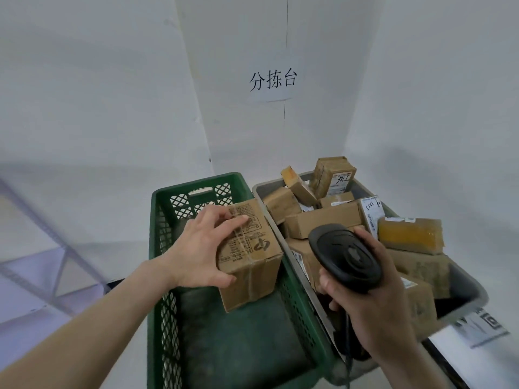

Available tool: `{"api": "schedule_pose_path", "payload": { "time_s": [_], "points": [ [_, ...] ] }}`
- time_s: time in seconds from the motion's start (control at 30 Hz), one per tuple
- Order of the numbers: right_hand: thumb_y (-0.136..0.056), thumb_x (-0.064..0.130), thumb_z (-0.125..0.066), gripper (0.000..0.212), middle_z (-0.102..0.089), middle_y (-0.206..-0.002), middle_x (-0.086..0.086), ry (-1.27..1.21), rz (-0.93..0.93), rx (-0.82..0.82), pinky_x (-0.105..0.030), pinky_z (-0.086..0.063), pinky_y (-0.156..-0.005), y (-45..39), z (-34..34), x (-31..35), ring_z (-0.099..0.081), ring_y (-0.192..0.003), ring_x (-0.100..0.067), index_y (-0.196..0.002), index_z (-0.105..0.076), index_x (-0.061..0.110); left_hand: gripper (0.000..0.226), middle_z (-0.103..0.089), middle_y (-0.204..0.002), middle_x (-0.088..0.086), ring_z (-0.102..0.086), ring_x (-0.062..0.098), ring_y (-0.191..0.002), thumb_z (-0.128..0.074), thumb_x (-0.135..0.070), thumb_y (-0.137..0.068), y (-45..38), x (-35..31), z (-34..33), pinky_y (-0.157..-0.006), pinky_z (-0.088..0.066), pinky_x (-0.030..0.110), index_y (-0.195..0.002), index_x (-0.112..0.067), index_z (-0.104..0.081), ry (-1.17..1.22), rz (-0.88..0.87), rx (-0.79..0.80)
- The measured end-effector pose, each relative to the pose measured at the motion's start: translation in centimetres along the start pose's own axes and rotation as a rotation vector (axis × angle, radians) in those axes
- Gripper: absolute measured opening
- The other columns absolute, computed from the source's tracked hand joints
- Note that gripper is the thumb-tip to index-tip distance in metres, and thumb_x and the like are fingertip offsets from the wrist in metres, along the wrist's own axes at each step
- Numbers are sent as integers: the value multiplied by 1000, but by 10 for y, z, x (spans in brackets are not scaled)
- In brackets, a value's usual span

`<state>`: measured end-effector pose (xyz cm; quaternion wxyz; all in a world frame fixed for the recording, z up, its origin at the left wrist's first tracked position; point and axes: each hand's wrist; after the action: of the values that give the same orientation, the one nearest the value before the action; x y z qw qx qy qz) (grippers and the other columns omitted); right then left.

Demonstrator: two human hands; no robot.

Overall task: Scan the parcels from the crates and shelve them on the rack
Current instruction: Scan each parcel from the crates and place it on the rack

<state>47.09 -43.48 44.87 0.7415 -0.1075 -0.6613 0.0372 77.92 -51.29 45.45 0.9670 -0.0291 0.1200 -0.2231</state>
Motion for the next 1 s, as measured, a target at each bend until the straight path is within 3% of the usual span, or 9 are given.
{"api": "schedule_pose_path", "payload": {
  "time_s": [0.2, 0.3, 0.37, 0.47, 0.6, 0.7, 0.83, 0.93, 1.0],
  "points": [
    [-73, -6, -84, 79, -71, -113, -2, -11, 17, -4, -61, -59, -83, 15, 18, -1, -73, -96, -30, -130, -55, 40, 113, -17, -150, -5, -16, 16, -143, -72, -62, -63, 14, -24, -28, -120, -22, 38, -159, -31, -20, -9, -65, 119],
    [-73, -8, -84, 78, -71, -114, -1, -20, 10, 1, -62, -58, -83, 19, 24, -1, -73, -94, -29, -130, -56, 37, 96, -13, -160, 0, -8, 22, -150, -64, -53, -68, 20, -17, -48, -125, -15, 41, -156, -34, -31, -30, -65, 270],
    [-73, -8, -84, 78, -71, -114, -1, -32, 10, 10, -61, -58, -84, 21, 29, 0, -73, -95, -30, -131, -55, 35, 77, -11, -163, 0, -3, 28, -153, -63, -51, -72, 26, -8, -56, -126, -13, 48, -146, -39, -43, -59, 23, 347],
    [-74, -6, -84, 77, -71, -113, -2, -26, 7, 20, -49, -61, -76, 22, 36, -1, -73, -93, -29, -132, -55, 35, 58, -14, -162, -1, -11, 26, -150, -63, -56, -72, 27, -8, -55, -118, -31, 52, -128, -42, -55, -30, 259, 380],
    [-71, 12, -87, 73, -70, -114, -2, -30, 23, 19, -51, -61, -78, 22, 38, -3, -73, -94, -28, -132, -55, 38, 91, -16, -160, 3, -34, 34, -139, -51, -88, -59, 18, -34, -62, -106, -45, 49, -130, -32, -47, -3, 515, 409],
    [-63, 32, -85, 76, -71, -113, -3, -31, 20, 19, -55, -60, -83, 22, 39, -1, -73, -96, -27, -132, -54, 40, 102, -21, -155, 5, -44, 35, -128, -66, -84, -53, 16, -49, -78, -95, -52, 52, -131, -27, -33, -53, 652, 374],
    [-66, 19, -83, 75, -71, -112, -2, -32, 16, 9, -57, -60, -84, 21, 45, -3, -73, -96, -27, -133, -54, 37, 105, -30, -142, 7, -49, 33, -118, -75, -73, -54, 8, -53, -81, -92, -53, 50, -135, -27, -27, -64, 745, 378],
    [-70, 12, -85, 76, -70, -115, 3, -27, 9, 19, -61, -59, -85, 22, 46, -4, -72, -98, -27, -135, -52, 35, 133, -28, -150, 15, -43, 39, -131, -79, -71, -56, 5, -47, -79, -105, -47, 48, -157, -30, -3, 15, 795, 402],
    [-72, 9, -87, 79, -70, -117, -1, -32, -4, 28, -62, -58, -86, 23, 46, -6, -72, -99, -27, -138, -51, 34, 136, -27, -151, 14, -34, 39, -136, -82, -59, -59, 6, -41, -72, -111, -41, 49, -159, -32, 6, 22, 715, 403]
  ]
}}
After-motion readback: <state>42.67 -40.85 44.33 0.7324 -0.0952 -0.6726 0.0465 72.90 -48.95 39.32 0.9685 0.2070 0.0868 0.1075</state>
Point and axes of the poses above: each hand's wrist, its own y-axis away from the middle knuckle, its own z-axis out of the back of the hand, x = y × z
